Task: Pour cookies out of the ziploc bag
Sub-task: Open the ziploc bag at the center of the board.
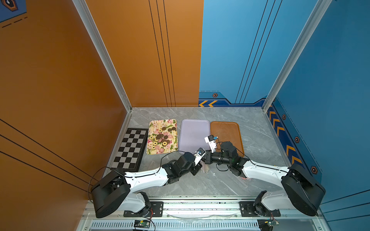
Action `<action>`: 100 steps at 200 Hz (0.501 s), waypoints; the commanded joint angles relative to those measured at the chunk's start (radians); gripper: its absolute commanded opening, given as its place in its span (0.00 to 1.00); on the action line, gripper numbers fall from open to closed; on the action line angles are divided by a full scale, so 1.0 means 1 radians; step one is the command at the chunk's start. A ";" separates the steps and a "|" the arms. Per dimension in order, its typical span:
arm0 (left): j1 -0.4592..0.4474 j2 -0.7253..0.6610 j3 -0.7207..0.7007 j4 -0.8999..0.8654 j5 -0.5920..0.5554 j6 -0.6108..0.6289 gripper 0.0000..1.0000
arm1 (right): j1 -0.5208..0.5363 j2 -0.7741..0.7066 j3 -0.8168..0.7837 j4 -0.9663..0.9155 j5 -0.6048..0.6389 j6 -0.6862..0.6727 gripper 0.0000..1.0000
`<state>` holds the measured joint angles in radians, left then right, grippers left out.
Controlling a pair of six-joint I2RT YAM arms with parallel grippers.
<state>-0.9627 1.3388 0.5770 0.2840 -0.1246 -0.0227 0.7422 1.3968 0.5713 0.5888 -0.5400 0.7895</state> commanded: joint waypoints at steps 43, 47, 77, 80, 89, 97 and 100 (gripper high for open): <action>0.009 -0.040 -0.070 0.059 -0.012 -0.024 0.00 | -0.015 -0.004 -0.014 0.120 -0.054 0.043 0.00; 0.009 -0.044 -0.076 0.058 -0.012 -0.026 0.00 | -0.019 -0.009 -0.013 0.112 -0.054 0.039 0.00; 0.008 -0.084 -0.118 0.061 -0.022 -0.043 0.00 | -0.033 -0.031 0.006 0.023 -0.039 -0.019 0.00; 0.007 -0.087 -0.122 0.063 -0.023 -0.044 0.00 | -0.033 -0.033 0.010 0.009 -0.038 -0.028 0.00; 0.009 -0.098 -0.134 0.064 -0.025 -0.045 0.00 | -0.056 -0.038 0.019 -0.032 -0.029 -0.054 0.00; 0.009 -0.104 -0.145 0.068 -0.026 -0.047 0.00 | -0.068 -0.046 0.025 -0.060 -0.020 -0.071 0.06; 0.010 -0.105 -0.148 0.068 -0.026 -0.047 0.00 | -0.070 -0.050 0.027 -0.067 -0.019 -0.075 0.09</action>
<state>-0.9611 1.2602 0.4641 0.3420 -0.1287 -0.0502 0.7040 1.3930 0.5617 0.6037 -0.5655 0.7887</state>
